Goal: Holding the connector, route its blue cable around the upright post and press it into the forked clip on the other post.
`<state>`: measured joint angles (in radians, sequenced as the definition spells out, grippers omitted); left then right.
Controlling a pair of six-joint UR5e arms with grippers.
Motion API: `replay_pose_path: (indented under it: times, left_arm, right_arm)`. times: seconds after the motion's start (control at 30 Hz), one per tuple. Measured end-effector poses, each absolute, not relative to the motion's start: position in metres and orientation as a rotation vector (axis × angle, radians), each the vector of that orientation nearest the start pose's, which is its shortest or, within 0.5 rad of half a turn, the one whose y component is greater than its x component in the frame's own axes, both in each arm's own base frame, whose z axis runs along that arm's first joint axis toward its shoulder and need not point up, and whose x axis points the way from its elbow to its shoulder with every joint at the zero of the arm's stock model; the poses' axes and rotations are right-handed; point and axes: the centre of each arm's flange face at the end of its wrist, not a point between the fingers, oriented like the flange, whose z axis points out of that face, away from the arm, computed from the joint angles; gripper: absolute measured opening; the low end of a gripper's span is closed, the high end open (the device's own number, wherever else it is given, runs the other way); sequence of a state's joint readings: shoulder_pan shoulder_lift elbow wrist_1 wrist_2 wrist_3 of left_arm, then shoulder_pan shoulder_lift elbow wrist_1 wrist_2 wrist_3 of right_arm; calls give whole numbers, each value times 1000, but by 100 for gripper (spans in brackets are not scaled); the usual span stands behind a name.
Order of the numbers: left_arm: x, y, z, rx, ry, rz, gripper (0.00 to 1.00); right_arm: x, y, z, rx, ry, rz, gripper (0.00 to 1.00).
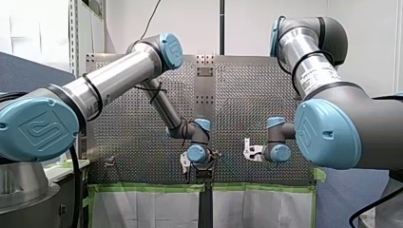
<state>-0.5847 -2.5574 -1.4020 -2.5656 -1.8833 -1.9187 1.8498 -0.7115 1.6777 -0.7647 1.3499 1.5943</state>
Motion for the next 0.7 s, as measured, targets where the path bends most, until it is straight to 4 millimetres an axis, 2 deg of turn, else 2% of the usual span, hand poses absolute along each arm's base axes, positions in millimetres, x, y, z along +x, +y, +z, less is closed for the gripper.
replay_pose_path:
  times: [0.03,0.1,0.13,0.17,0.2,0.23,0.27,0.3,0.33,0.37,0.7]
  left_arm:
    - [520,-467,-9,-8,1817,-381,7]
    - [520,-467,-9,-6,1818,-380,10]
    - [520,-467,-9,-4,1818,-381,21]
    - [520,-467,-9,0,1818,-382,40]
    - [520,-467,-9,8,1819,-384,40]
    - [519,-468,-9,17,1820,-385,56]
    - [519,-469,-9,32,1823,-383,79]
    - [518,-469,-9,42,1826,-380,79]
    - [517,-469,-9,52,1830,-375,93]
    - [516,-469,-10,64,1836,-365,100]
    - [507,-469,-9,155,1877,-279,100]
  right_arm:
    - [320,-553,0,1728,-1100,1475,0]
    - [320,-553,0,1730,-1100,1473,0]
    - [320,-553,0,1731,-1099,1472,0]
    - [320,-553,0,1731,-1099,1472,0]
    - [320,-553,0,1731,-1099,1471,0]
    - [320,-553,0,1732,-1099,1471,0]
    - [320,-553,0,1732,-1098,1471,0]
    - [320,-553,0,1732,-1098,1472,0]
    - [320,-553,0,1733,-1098,1472,0]
    - [320,-553,0,1733,-1097,1472,0]
    - [322,-552,-1,1737,-1095,1475,0]
